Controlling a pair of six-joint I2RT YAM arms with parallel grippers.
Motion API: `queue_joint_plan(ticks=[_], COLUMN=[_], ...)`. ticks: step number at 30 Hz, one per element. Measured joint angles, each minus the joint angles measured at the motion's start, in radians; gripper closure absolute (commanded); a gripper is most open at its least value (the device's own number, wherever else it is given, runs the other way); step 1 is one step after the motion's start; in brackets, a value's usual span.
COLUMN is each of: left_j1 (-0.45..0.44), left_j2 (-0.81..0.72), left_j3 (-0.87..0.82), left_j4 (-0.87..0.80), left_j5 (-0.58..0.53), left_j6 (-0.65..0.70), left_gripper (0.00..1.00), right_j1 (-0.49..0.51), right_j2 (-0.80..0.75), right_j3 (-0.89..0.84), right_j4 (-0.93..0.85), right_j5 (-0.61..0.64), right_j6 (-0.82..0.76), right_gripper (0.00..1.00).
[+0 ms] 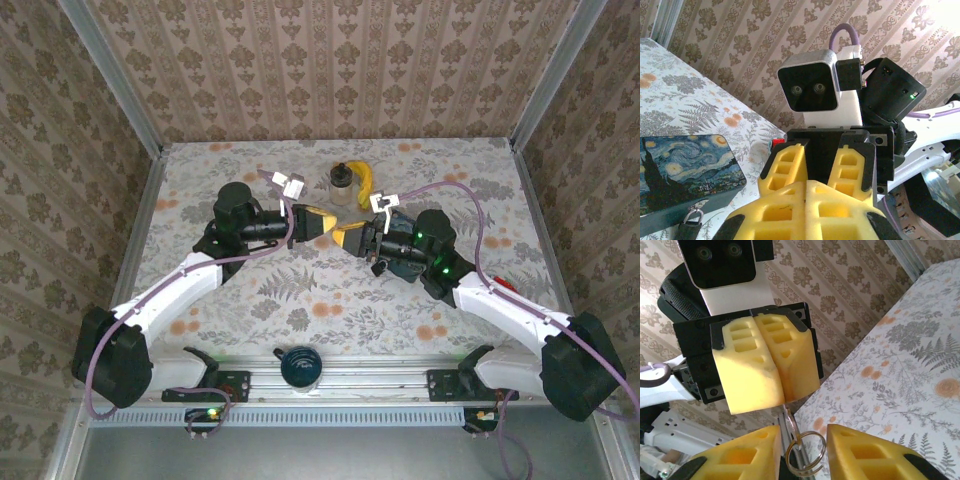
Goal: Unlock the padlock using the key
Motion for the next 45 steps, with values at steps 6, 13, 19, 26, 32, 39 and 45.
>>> queue_joint_plan(ticks=[6,13,19,26,32,39,45], left_j1=[0.005,0.006,0.008,0.035,0.031,-0.032,-0.094], left_j2=[0.000,0.001,0.001,-0.005,-0.040,0.041,0.236], left_j3=[-0.006,-0.009,-0.011,-0.022,-0.027,-0.006,0.068], left_j4=[0.018,0.033,0.042,0.055,-0.080,-0.234,-0.242], left_j5=[-0.001,-0.005,-0.024,-0.105,-0.300,-0.525,-0.579], left_j6=[-0.019,-0.038,-0.057,-0.074,0.006,0.130,0.178], left_gripper=[1.00,1.00,0.41,0.00,0.00,0.00,0.00], right_j1=[0.000,0.000,0.000,0.000,-0.021,-0.093,-0.167], right_j2=[0.000,0.000,-0.010,-0.076,-0.212,-0.331,-0.376], right_j3=[0.001,0.001,0.002,0.004,0.024,0.035,0.020], right_j4=[0.004,0.013,-0.024,-0.225,-0.551,-0.886,-1.047], right_j5=[-0.006,-0.006,0.025,0.167,0.434,0.708,0.855], right_j6=[0.005,0.004,-0.008,-0.029,-0.049,-0.043,-0.006], right_gripper=[0.89,1.00,1.00,1.00,1.00,1.00,1.00])
